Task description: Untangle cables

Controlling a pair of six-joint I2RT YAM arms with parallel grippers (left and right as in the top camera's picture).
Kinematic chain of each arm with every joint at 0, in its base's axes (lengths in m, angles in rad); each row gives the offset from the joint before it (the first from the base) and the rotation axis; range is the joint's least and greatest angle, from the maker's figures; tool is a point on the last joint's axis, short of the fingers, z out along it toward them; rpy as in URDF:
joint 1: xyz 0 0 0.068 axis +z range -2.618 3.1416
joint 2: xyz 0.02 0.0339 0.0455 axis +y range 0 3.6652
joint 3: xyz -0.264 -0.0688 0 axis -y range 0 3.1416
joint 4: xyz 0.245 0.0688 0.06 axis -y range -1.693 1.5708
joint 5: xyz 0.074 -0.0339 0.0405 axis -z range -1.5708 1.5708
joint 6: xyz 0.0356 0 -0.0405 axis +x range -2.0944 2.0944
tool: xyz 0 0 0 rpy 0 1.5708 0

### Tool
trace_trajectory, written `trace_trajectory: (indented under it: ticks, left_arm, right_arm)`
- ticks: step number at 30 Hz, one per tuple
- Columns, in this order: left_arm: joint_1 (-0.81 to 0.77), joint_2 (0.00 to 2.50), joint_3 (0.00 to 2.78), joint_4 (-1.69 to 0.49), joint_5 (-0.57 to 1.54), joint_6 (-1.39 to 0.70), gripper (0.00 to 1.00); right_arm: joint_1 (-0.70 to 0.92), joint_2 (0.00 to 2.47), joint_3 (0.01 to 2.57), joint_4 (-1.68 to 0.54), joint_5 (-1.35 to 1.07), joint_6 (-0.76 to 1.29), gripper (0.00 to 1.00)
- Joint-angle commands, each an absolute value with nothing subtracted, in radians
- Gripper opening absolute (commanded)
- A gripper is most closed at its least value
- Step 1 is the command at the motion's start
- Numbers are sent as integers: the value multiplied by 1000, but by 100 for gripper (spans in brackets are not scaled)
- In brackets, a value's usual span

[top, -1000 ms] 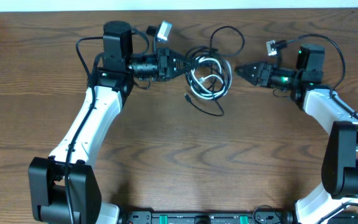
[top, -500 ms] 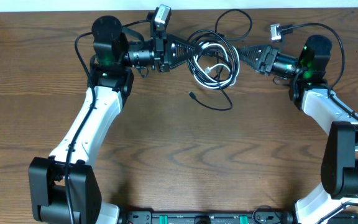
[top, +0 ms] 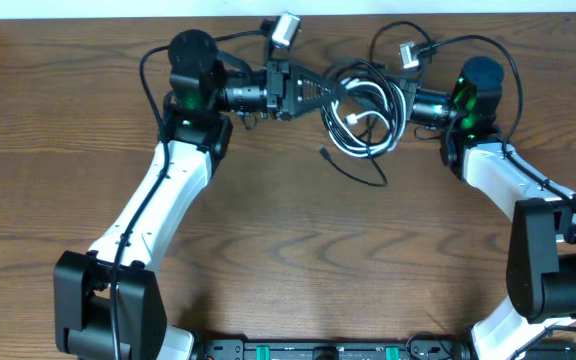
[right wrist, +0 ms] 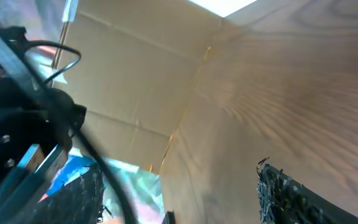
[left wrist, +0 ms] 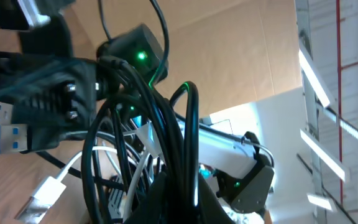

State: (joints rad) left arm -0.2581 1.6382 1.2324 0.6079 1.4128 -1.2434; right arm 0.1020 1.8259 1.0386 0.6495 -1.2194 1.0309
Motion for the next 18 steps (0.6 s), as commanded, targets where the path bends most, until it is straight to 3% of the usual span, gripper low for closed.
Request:
trace_trajectory:
  ticks: [1,3,5,10,18]
  left_arm:
    - [-269,1640,1245,619,1440,-1206,7]
    - [-281,1640,1246,619,1441,-1209,7]
    - [-294,1640,1245,619,1441,-1210,7]
    - [-307,1640,1245,619,1453,-1224,7]
    - [-307,1640,1245,619,1493,-1224,7]
  right_arm:
    - [113,1826,1044,654,-1248,1043,76]
    - [120,1826,1044,654,-1236,1042,71]
    - [124,1826,1044,650,-1205,1019,59]
    - [115,1826,1044,495,-1027,847,3]
    - [71,1826,1044,86,-636,556,1]
